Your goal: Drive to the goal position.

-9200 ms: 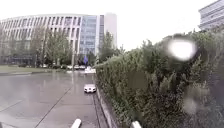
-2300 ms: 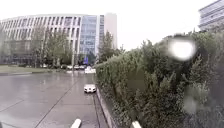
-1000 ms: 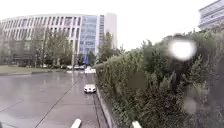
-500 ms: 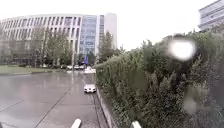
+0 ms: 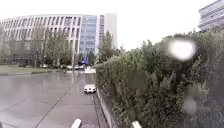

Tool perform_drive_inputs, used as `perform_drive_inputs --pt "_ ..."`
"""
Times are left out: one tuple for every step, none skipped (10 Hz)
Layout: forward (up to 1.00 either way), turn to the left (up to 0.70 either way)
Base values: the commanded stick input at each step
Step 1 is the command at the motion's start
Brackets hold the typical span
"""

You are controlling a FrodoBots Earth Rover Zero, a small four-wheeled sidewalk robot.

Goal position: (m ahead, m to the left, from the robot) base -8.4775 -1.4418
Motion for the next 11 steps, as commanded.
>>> perform_drive_inputs --pt "0.06 0.00" --pt "0.06 0.00" --pt "0.06 0.00" --pt "0.06 0.00" --pt "0.06 0.00" --pt "0.06 0.00" --pt "0.06 0.00" --pt "0.06 0.00" --pt "0.06 0.00" --pt "0.07 0.00" --pt "0.07 0.00"
